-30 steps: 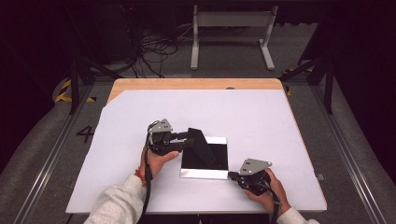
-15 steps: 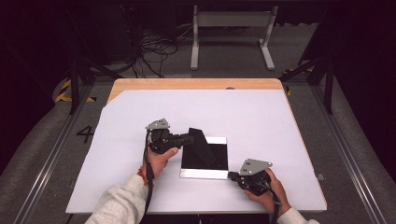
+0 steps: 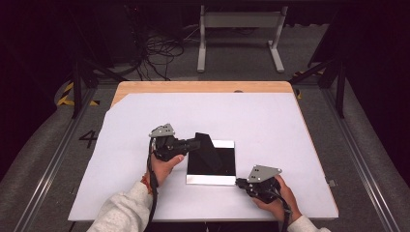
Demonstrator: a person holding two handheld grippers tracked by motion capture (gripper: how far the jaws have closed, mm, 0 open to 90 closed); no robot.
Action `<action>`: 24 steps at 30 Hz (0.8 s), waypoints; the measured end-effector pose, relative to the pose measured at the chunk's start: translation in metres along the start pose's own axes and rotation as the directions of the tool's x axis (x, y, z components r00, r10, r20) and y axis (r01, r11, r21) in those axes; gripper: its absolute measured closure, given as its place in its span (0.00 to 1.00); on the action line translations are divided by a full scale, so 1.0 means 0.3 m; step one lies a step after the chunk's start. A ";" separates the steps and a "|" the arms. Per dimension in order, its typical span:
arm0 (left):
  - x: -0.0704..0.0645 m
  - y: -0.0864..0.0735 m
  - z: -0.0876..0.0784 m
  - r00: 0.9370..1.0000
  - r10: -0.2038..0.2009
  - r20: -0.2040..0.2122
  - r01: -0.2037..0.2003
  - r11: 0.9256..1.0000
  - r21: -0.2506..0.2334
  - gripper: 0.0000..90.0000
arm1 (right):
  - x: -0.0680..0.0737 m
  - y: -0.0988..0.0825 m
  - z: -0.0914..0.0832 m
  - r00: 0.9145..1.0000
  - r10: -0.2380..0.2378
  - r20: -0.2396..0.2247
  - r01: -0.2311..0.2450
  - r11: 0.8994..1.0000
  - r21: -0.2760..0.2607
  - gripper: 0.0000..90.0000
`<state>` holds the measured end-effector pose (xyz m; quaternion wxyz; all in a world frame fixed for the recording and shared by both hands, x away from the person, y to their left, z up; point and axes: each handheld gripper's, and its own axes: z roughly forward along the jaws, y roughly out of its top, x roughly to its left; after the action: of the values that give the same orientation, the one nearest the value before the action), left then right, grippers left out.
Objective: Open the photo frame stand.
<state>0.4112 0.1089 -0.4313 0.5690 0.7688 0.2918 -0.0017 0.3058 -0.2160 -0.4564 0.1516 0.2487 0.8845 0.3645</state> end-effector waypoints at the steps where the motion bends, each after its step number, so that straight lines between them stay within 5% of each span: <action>1: 0.002 -0.003 0.001 1.000 -0.007 -0.001 0.007 1.000 0.000 0.86 | -0.001 0.000 0.000 1.000 0.000 0.000 0.000 1.000 -0.001 0.96; 8: 0.021 -0.023 0.015 1.000 -0.026 -0.002 0.026 1.000 0.009 0.82 | 0.000 0.000 0.001 1.000 0.003 -0.002 -0.003 1.000 -0.001 0.96; 17: 0.016 -0.037 0.062 0.999 -0.032 0.010 0.031 0.997 0.075 0.61 | 0.001 0.000 0.001 1.000 0.000 -0.002 0.000 1.000 0.000 0.97; 24: -0.007 -0.050 0.096 0.999 -0.005 0.051 -0.001 0.992 0.127 0.66 | 0.000 -0.001 0.001 1.000 0.000 -0.004 0.000 1.000 -0.001 0.97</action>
<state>0.4122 0.0854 -0.4539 0.5262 0.8029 0.2771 -0.0408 0.3058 -0.2160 -0.4567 0.1499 0.2477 0.8846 0.3656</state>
